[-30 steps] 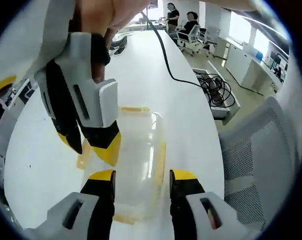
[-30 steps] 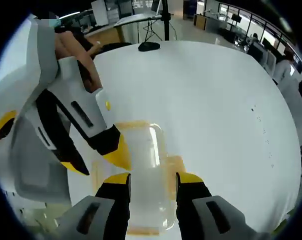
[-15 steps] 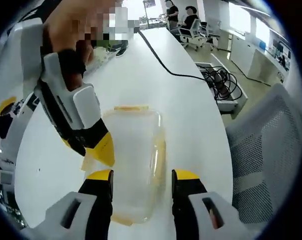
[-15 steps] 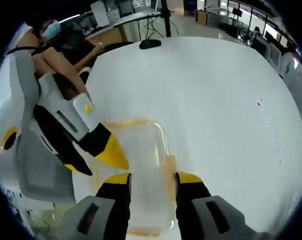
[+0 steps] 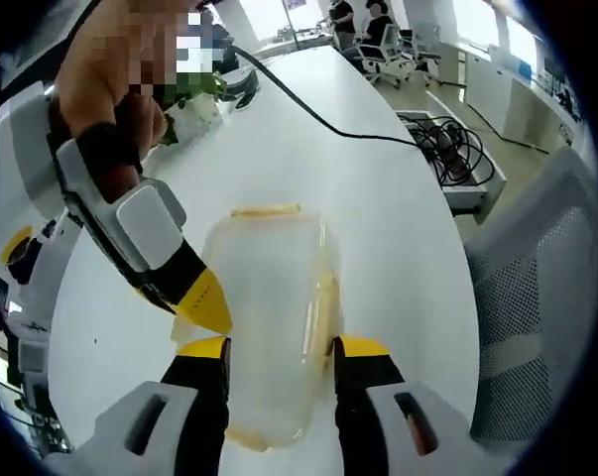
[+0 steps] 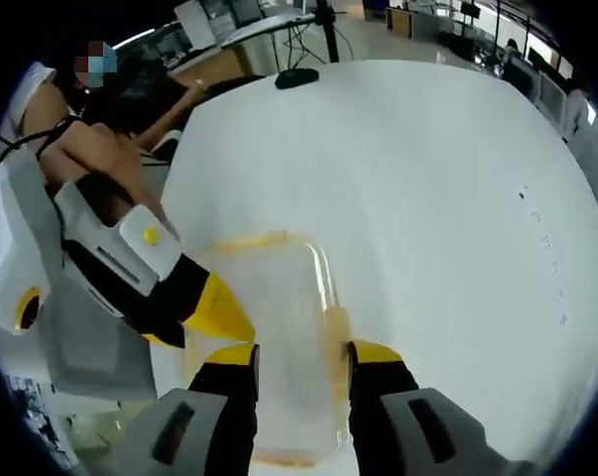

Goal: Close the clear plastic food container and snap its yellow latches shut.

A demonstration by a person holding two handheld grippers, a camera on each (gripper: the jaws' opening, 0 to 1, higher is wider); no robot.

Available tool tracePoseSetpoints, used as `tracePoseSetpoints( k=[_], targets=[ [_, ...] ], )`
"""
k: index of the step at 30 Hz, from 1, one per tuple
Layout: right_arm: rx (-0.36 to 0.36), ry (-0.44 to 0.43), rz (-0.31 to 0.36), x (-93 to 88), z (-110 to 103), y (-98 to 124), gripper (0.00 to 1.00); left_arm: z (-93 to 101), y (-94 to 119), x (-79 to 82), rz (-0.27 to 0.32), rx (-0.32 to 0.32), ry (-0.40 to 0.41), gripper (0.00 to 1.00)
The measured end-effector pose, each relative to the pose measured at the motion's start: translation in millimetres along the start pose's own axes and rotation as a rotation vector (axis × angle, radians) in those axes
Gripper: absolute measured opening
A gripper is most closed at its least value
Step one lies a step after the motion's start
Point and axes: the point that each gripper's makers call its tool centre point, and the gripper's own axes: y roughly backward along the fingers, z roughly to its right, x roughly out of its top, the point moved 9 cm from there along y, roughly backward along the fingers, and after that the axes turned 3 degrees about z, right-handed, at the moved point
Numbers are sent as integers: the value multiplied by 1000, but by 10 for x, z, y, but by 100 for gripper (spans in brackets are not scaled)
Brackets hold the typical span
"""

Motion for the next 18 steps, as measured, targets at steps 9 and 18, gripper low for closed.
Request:
tracePoseSetpoints(
  k=[9, 18],
  targets=[
    [10, 11, -46, 23, -3, -19, 32, 51, -26, 24, -27, 44, 0, 39],
    [8, -5, -59, 35, 4, -40, 31, 8, -24, -24, -32, 77, 40, 36]
  ],
)
